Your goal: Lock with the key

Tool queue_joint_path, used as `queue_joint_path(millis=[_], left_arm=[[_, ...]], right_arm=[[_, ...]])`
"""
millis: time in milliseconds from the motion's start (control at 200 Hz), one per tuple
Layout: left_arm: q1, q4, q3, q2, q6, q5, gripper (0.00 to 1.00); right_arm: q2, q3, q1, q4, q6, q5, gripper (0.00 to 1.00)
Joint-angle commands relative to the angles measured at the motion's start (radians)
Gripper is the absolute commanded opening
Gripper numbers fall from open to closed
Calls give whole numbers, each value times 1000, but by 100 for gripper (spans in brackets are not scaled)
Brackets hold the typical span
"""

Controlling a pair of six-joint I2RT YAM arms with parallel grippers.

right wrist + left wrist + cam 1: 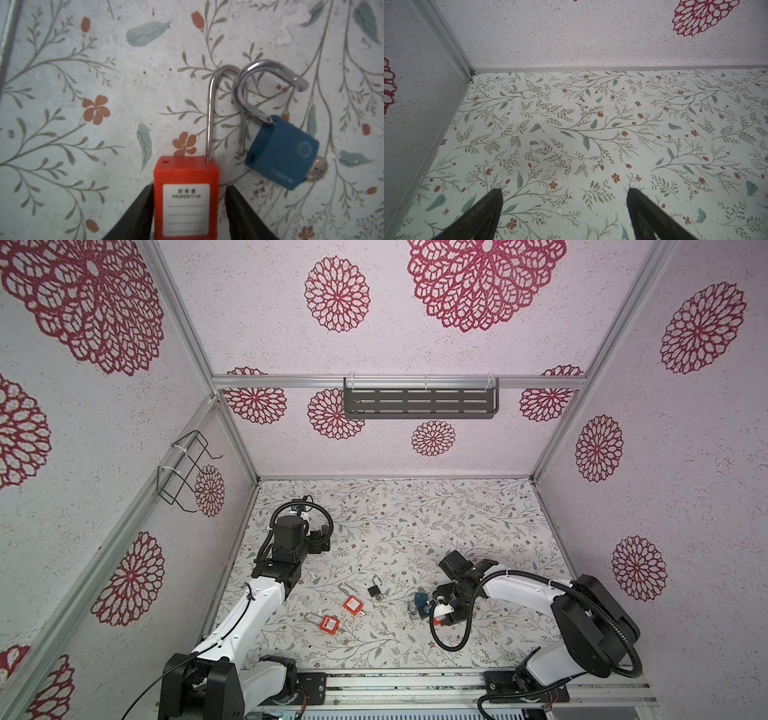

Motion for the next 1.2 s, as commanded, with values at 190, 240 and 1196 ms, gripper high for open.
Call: queue_joint_path(millis=[190,240,1196], left_arm=[[-14,-3,10,6,16,0,97],[-15,-2,10,6,15,2,97],[-66,173,-74,11,8,507,81]], right_arm=[[-27,-26,7,-28,-54,48,46],[-39,-29,6,-36,-58,69,44],[-263,116,-187,-24,32,42,40]])
